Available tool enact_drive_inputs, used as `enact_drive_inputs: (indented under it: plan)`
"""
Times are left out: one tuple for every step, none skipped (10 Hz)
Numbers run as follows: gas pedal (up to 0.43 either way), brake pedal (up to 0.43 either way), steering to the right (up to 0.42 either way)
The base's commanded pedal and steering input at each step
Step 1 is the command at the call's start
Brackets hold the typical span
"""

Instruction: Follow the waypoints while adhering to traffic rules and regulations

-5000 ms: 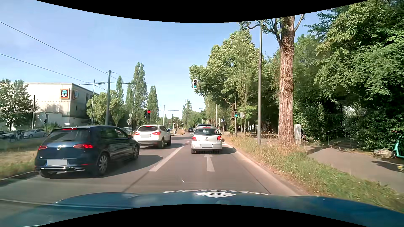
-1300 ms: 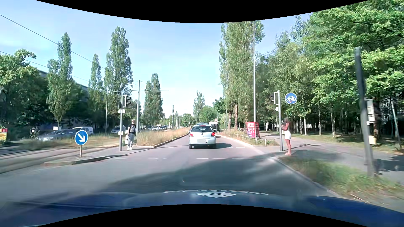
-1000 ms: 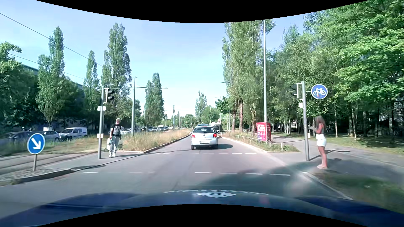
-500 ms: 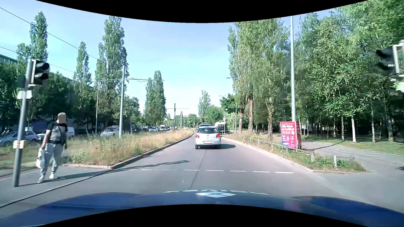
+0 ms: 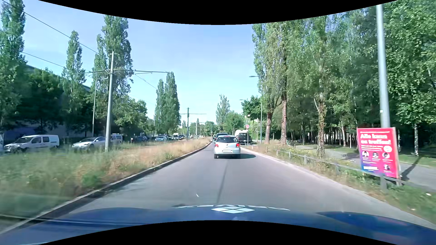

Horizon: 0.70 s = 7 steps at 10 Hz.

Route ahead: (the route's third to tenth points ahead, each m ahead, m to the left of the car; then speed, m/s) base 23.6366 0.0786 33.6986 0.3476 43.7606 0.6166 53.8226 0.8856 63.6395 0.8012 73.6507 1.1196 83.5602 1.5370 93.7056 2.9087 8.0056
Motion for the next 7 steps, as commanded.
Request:
enact_drive_inputs:
  plan:
    - [0.189, 0.0, -0.011]
    - [0.197, 0.0, -0.011]
    - [0.197, 0.0, -0.011]
    - [0.197, 0.0, -0.011]
    - [0.197, 0.0, -0.014]
    - [0.22, 0.0, -0.014]
    - [0.228, 0.0, -0.011]
